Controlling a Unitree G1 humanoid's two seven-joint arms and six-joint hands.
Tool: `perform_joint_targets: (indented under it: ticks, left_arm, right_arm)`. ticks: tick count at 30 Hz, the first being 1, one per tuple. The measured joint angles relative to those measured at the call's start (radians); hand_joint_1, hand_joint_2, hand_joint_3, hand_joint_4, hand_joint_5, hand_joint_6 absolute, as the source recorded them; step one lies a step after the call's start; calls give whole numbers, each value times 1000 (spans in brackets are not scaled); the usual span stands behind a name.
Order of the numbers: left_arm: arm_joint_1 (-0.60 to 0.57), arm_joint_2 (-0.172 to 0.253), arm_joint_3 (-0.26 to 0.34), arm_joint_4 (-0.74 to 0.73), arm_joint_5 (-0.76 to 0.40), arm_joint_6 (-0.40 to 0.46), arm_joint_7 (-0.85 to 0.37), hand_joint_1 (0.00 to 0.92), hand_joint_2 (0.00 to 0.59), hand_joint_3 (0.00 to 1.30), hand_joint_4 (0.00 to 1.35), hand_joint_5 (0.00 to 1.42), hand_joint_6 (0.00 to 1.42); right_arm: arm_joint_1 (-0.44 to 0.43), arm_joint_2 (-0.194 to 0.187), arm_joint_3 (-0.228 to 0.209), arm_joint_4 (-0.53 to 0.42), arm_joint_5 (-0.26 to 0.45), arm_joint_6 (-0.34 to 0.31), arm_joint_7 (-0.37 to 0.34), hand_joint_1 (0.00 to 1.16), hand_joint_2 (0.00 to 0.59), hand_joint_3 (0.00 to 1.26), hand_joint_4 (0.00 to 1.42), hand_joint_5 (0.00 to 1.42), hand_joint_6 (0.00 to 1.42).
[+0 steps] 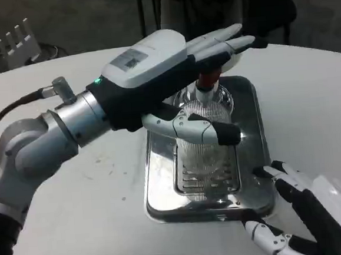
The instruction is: Grasp the cup under the faucet to collect the drink, then remove the cup.
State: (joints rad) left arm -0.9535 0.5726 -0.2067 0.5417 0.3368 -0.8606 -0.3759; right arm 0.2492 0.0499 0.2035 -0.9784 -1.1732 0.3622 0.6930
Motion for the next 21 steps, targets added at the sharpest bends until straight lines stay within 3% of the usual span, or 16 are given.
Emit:
perform_joint_targets:
  ticks: [9,13,15,21]
  left_arm:
    - [0,14,-10,-23,43,-3,37,0,93,93,0,22,240]
    - [1,18,-13,-45,59,-2,39,0,92,93,0,18,239]
    - [8,20,-14,-61,60,1,36,0,92,93,0,15,239]
    - [15,28,-15,-96,58,21,18,0,92,93,0,11,239]
  right_arm:
    - [22,-1,0,-10,23,17,0,265,434,125,0,0,63]
    - [30,0,-9,-10,122,36,-36,324,365,86,0,3,88]
    - [26,1,-12,-1,202,40,-94,388,327,67,0,23,105]
    - [-51,3,16,90,335,47,-222,442,302,25,0,39,125]
